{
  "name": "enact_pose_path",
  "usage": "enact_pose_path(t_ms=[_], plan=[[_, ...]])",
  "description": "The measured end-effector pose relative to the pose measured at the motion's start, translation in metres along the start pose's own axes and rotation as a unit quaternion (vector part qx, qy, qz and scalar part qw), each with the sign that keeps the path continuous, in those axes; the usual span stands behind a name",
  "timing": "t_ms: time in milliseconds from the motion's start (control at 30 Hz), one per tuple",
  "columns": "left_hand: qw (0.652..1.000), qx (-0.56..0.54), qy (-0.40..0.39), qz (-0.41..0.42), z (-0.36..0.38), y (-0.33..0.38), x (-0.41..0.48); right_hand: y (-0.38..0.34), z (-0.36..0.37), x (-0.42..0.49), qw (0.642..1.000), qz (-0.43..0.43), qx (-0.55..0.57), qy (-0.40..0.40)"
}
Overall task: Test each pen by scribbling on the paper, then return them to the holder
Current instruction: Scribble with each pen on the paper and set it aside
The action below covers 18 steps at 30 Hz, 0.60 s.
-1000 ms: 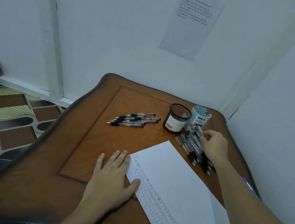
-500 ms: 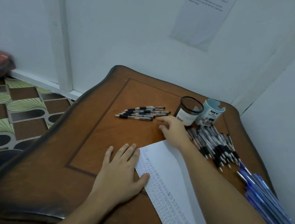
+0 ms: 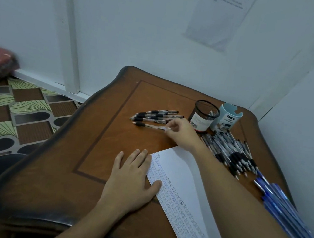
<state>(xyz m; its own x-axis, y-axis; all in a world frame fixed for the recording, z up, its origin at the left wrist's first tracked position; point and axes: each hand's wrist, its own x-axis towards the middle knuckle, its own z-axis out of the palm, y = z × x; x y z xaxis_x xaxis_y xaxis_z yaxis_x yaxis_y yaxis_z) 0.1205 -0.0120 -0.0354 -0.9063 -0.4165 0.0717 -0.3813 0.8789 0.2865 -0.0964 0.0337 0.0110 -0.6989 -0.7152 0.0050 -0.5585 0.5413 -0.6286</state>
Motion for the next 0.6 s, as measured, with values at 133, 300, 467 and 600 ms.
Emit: enact_pose_path(t_ms=[133,300,467,600], plan=[[1.0,-0.012,0.007,0.0,0.001,0.0,0.0,-0.01,-0.027,-0.024,0.916,0.052,0.395,0.041],[1.0,0.005,0.0,0.0,0.002,0.0,0.001,-0.012,-0.031,-0.05,0.784,0.037,0.613,0.092],[1.0,0.003,0.003,0.001,0.003,0.0,0.0,-0.014,-0.018,-0.065,0.819,0.031,0.571,0.055],[1.0,0.002,0.004,0.0,0.002,0.0,0.0,-0.015,-0.015,-0.066,0.817,0.038,0.573,0.051]])
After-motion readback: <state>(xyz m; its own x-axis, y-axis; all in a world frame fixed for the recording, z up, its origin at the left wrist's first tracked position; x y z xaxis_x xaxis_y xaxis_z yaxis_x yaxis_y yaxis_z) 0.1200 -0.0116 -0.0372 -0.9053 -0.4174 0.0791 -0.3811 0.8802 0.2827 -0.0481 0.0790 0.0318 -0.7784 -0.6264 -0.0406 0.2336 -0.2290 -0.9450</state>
